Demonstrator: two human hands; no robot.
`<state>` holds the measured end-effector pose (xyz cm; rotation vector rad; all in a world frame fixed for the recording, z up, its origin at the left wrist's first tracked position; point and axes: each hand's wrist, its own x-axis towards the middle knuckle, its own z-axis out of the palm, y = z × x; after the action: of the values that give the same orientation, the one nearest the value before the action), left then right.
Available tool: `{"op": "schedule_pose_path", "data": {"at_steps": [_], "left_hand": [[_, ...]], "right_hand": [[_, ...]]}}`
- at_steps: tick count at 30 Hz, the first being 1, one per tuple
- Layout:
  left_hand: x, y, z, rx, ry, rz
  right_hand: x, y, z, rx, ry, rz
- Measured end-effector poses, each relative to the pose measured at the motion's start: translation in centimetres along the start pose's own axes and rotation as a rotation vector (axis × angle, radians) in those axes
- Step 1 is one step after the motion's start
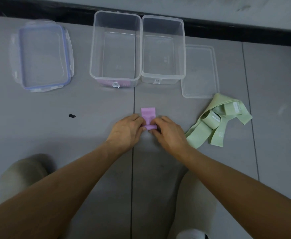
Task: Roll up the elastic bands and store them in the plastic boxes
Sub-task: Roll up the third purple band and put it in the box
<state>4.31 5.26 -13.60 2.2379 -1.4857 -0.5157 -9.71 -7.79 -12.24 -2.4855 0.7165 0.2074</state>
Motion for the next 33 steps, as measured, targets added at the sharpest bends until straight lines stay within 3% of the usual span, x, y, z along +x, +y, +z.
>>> {"op": "schedule_pose_path", "data": {"at_steps": [10,27,33], "left_hand": [[0.3,0.3,-0.2,-0.111,0.062,-0.085],[2.7,0.0,-1.7,0.052,-0.065,-0.029],[2.3,0.4,-1.7,-0.025,-0.035,-0.062]], "right_hand": [[0.4,-0.2,0.1,-0.004,0.042,0.033],[0.0,0.2,-0.4,0.054,0.077,0.072],[0.6,0.3,-0.7,-0.031,0.074,0.001]]}}
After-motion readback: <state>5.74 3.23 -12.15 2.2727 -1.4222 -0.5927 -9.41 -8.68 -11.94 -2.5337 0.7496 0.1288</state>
